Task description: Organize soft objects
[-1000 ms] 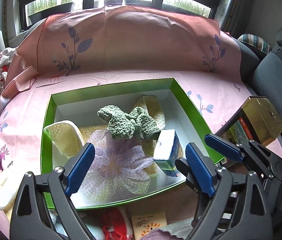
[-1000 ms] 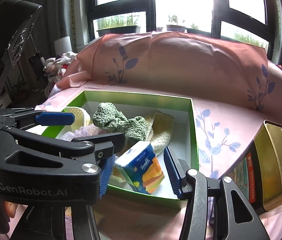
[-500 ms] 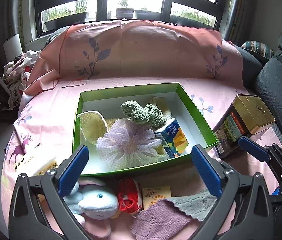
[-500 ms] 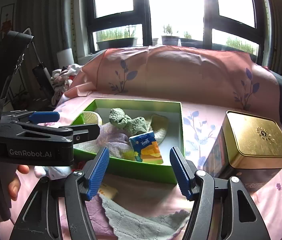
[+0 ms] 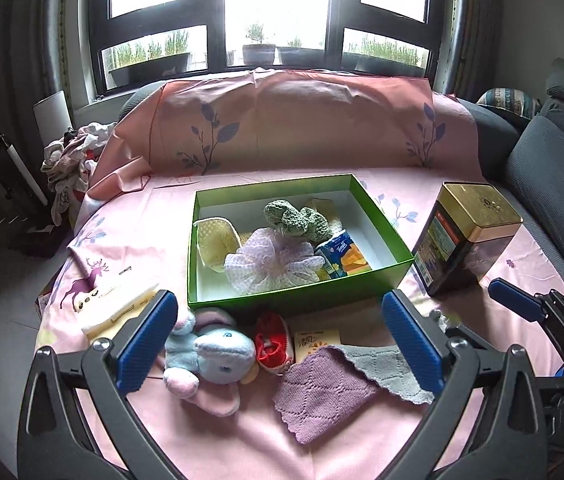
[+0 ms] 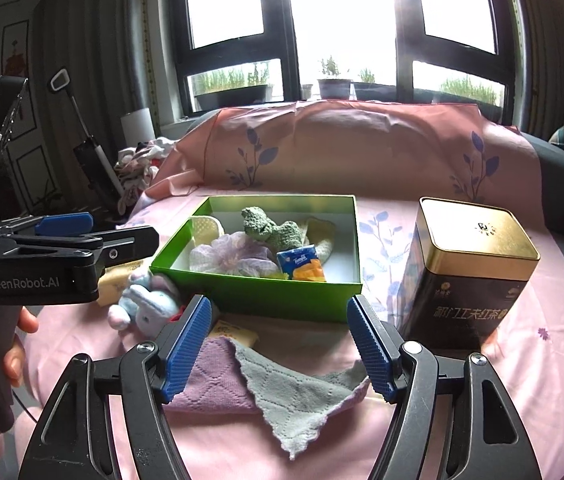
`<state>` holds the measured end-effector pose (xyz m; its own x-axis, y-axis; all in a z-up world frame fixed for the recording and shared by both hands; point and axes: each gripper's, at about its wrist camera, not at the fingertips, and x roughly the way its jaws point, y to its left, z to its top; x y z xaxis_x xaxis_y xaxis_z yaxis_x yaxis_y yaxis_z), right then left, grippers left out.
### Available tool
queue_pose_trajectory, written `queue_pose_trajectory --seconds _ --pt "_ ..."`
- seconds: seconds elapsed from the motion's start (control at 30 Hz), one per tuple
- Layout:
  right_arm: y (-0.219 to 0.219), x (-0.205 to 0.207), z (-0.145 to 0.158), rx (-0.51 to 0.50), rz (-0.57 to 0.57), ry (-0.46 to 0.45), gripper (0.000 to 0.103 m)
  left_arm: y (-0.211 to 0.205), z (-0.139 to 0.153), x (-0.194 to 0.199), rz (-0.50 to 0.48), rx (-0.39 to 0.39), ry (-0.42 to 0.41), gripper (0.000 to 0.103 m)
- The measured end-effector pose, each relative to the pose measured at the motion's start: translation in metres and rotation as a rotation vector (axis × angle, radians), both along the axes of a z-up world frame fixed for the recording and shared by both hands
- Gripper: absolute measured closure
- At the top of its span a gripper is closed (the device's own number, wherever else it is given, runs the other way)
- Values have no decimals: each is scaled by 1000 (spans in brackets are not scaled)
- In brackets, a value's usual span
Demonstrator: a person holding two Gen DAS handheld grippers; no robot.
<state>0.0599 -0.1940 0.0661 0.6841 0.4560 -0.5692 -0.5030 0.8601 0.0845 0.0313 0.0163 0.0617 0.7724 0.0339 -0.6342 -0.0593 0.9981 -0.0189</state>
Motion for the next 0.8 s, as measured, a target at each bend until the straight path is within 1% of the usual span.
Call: queue_pose_trajectory --seconds 0.23,0.33,0.43,0.57,0.63,0.73,0.8 --pt "-6 -15 1 0 4 -1 32 -8 0 -16 -4 9 2 1" --pt "-10 -17 -3 -2 2 12 32 -9 -6 -18 -10 -8 21 1" --pt "-12 -17 -15 -18 -5 48 32 -4 -23 -18 -24 -95 89 1" --pt "-16 -17 -38 -53 -11 106 32 11 -53 -17 1 -186 179 1" --pt "-18 -15 -51 -67 -11 139 32 20 -67 -16 -3 -255 220 1" --pt "-21 -12 -69 -84 -23 184 32 30 -86 -19 -13 -346 258 1" --pt "-22 -9 -79 -98 -29 202 32 30 -97 -22 -30 -388 268 1"
